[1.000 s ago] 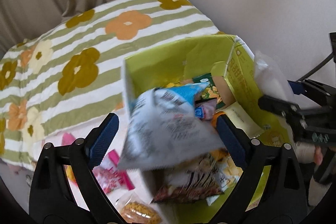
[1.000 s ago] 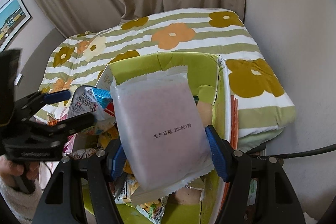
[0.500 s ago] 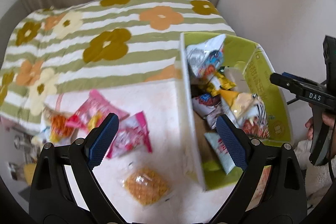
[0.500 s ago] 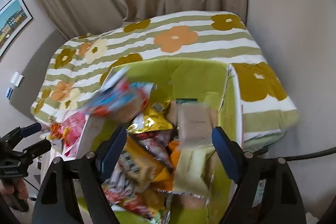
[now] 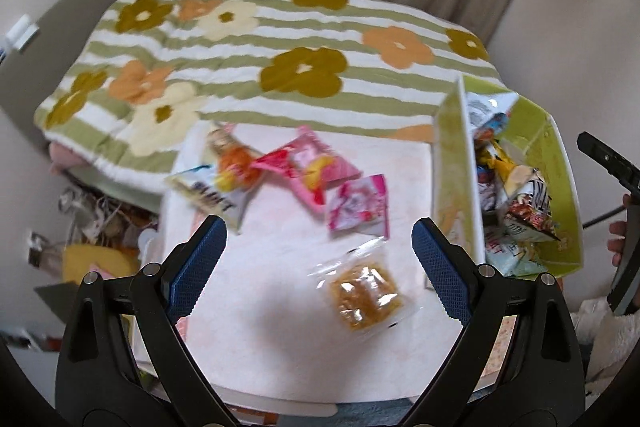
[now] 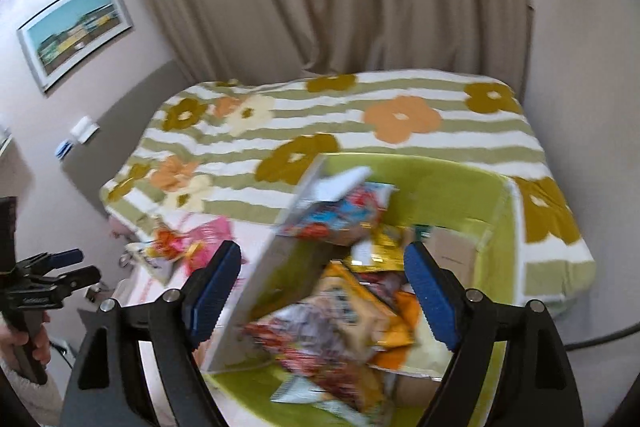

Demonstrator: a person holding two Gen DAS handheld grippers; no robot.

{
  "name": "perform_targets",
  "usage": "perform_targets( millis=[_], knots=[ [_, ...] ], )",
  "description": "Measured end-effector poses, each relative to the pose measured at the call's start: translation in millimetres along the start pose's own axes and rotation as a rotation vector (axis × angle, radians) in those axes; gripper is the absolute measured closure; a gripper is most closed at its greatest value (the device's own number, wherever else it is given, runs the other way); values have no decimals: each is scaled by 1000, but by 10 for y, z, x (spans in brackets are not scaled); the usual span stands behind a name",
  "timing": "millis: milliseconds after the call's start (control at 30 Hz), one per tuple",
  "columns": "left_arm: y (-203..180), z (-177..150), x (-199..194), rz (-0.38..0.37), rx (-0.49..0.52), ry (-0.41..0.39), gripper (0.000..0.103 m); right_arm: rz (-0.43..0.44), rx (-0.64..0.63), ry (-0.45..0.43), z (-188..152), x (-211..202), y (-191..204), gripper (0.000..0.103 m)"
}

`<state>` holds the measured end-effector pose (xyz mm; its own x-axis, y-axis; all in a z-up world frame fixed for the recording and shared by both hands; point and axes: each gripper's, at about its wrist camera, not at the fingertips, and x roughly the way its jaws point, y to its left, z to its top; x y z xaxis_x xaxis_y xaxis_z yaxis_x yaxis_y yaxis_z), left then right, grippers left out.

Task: Organize snacks
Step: 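Move both tools back over the remaining snacks on the table, then grasp the cream sticks bag with the left tool while the right tool grasps the pink marshmallow bag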

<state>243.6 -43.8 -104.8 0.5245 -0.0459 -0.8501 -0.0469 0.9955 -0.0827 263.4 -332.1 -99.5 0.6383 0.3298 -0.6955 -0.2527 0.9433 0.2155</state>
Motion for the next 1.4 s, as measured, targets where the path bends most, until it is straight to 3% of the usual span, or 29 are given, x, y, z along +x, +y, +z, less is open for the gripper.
perform_targets(
  millis=[333, 767, 1067, 1333, 1400],
  knots=[
    [663, 127, 93, -11, 16, -9, 10, 58, -132, 24, 128, 279, 961, 22],
    [1154, 402, 1130, -51, 234, 143, 10, 69, -337, 228, -125, 1878, 2059, 23],
    [1252, 469, 1864, -119, 345, 241, 10, -3, -500, 315, -323, 2658, 2283, 23],
    [1224, 449, 2285, -150, 372, 298, 10, -62, -544, 352, -454, 3060, 2177, 22],
    [1224, 457, 2363, -158, 368, 310, 10, -75, -544, 396, -460, 3165, 2156, 22]
  ],
)
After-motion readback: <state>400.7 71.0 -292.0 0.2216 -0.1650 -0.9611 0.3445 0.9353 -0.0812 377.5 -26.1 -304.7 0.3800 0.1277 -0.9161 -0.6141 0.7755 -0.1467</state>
